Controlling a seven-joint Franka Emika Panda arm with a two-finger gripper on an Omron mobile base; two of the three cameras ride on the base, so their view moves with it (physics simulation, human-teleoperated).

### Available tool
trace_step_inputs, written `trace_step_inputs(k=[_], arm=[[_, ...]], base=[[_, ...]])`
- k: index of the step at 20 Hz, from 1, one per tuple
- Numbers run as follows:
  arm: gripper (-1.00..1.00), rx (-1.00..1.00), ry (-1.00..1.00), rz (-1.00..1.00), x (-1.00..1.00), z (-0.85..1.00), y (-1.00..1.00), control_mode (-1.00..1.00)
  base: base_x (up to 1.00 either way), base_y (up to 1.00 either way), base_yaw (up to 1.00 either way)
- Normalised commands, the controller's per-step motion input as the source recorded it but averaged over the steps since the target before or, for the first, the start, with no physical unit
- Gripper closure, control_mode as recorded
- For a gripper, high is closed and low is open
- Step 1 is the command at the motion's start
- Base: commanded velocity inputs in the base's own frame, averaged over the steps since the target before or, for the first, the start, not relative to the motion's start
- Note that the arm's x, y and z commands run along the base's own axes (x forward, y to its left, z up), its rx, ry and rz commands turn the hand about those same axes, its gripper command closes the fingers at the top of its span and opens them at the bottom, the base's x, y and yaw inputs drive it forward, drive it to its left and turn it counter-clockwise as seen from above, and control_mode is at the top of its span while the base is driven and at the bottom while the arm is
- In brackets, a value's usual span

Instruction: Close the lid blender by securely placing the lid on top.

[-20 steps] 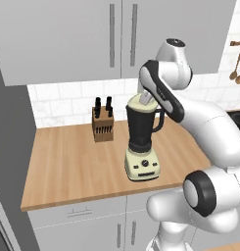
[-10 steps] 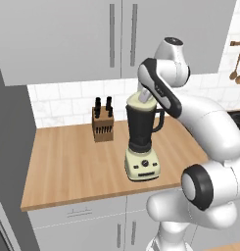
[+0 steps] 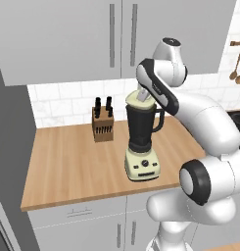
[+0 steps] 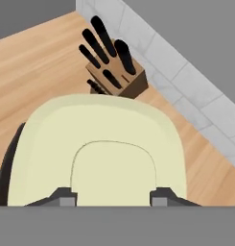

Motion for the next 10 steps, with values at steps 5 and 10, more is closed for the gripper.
trace_step_inputs(k=[5, 10], arm=[[1.00, 0.00, 0.00, 0.00, -0.08, -0.15, 0.01, -1.00], [1.00, 0.00, 0.02, 0.00, -0.26, -0.12, 0.00, -1.00]], base=[[0.00, 0.00, 0.00], [0.00, 0.00, 0.00]])
